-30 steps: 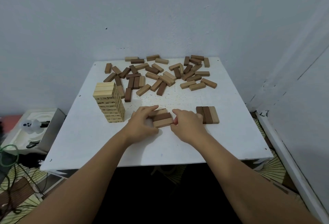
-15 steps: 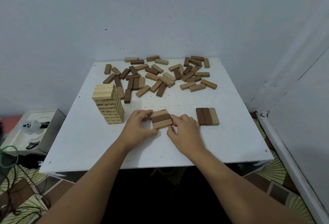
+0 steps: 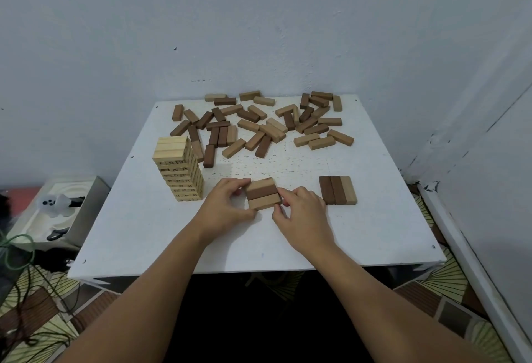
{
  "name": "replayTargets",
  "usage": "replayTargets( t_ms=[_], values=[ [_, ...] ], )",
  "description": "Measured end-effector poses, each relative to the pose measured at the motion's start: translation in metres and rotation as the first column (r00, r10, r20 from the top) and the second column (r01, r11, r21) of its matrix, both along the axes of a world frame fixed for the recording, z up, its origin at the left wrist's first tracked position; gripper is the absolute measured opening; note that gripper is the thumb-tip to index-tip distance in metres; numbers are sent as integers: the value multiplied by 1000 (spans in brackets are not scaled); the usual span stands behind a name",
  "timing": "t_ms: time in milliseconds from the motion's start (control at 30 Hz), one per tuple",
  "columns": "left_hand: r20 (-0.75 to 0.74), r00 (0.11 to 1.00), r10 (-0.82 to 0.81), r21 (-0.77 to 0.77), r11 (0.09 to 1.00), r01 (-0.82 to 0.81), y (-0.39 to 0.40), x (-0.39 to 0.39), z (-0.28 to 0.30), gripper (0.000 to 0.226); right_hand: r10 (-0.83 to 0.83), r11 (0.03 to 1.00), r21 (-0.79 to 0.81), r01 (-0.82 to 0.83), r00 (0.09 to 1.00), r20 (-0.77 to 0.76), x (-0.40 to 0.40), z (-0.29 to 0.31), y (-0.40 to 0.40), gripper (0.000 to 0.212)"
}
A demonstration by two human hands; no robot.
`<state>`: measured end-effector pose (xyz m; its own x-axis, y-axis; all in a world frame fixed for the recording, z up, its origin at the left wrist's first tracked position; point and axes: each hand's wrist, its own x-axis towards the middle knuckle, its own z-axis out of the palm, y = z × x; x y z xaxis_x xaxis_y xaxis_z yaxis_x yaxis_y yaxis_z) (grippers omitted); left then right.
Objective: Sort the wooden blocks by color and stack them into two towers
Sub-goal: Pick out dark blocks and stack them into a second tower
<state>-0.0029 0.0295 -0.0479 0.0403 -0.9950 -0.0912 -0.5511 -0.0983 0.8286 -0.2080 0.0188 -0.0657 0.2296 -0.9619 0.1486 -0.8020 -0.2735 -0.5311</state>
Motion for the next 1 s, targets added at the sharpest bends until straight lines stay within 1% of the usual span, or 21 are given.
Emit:
replayTargets(
  t_ms=[267,300,367,433,533,633,700,767,867,933,1000],
  values=[
    [-37,999,-9,10,1000,9,-2,3,-2,72,4,1000,9,-4,1000,13,-1,3,1,32],
    [-47,999,-8,14,1000,9,-3,3,-2,72,12,999,30,-12,1000,17,-2,5,0,34],
    [-64,998,-4,22,1000,6,-3,3,-1,72,58,993,101,-58,998,9,-4,12,-5,47],
    [-69,998,-2,34,999,4,-4,3,0,72,138,979,159,-127,989,-60,-6,23,-14,62],
    [-73,997,-2,44,999,5,-4,3,1,71,234,953,238,-188,955,-183,-6,45,-33,75],
    [-61,998,0,45,999,2,-5,2,3,71,320,918,329,-222,905,-281,-4,62,-50,83],
    [-33,999,-1,46,999,2,-7,-1,6,72,366,901,367,-230,858,-361,-2,69,-59,81],
    [6,1000,-7,39,999,7,-9,-2,8,72,386,903,361,-234,813,-437,1,73,-65,76],
    [59,998,-30,25,999,29,-9,-3,12,72,372,926,261,-272,768,-521,2,76,-67,68],
    [94,994,-57,18,998,55,-9,-4,15,69,354,935,182,-305,766,-537,0,75,-65,62],
    [95,992,-79,6,997,79,-8,-8,18,65,344,937,138,-321,778,-527,-7,74,-64,59]
  ],
)
